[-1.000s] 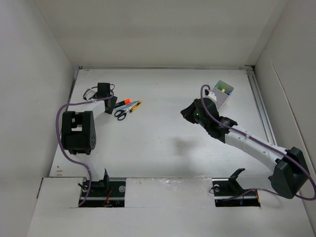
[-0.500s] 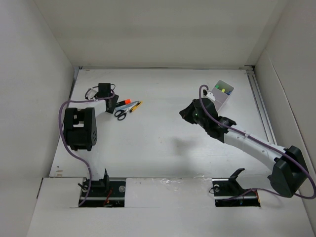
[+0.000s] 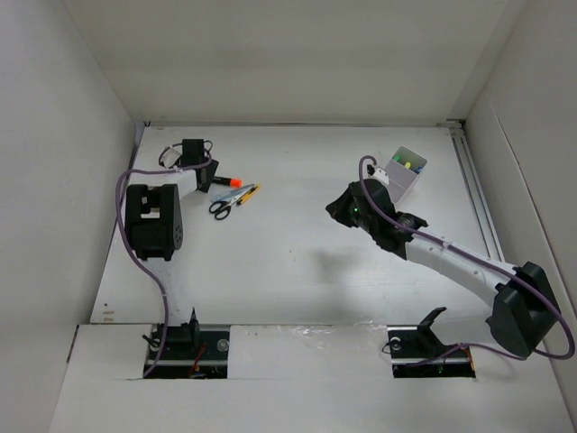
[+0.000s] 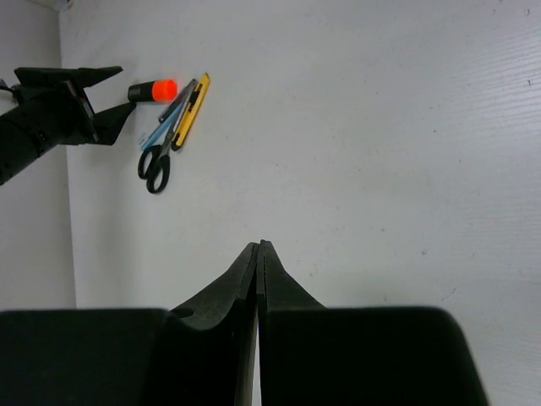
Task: Sort the stationery into containers
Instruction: Pick up the pen from the center of the board.
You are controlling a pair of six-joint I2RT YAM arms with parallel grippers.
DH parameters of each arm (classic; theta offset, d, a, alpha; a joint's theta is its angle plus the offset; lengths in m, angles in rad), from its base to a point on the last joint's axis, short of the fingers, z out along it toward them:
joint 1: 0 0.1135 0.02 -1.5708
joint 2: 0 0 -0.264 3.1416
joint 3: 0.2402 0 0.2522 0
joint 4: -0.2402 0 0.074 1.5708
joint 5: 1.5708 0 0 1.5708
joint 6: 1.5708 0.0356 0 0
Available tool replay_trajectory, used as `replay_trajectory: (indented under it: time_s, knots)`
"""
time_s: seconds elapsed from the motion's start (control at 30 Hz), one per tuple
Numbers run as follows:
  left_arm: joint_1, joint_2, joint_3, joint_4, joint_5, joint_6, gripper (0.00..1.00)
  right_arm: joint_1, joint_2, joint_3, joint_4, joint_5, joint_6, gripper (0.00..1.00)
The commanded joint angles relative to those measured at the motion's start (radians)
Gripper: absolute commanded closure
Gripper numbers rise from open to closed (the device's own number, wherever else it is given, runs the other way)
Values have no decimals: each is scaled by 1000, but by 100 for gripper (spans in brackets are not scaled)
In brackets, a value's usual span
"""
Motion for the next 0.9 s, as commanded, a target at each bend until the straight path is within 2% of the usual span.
replay_trajectory:
  time_s: [0.0, 0.23, 0.57, 0.87]
  knots:
    - [-4, 63, 86, -95, -8, 86, 51, 8, 9, 48, 50, 5, -11, 94]
    - [-24, 168, 318, -242, -20, 240, 51, 8, 28, 48, 50, 16, -20, 92]
    - [-64, 108, 243, -242, -99, 337, 50, 8, 37, 57, 50, 27, -20, 92]
    - [-144, 103, 273, -305, -238, 355, 48, 8, 37, 57, 50, 16, -20, 87]
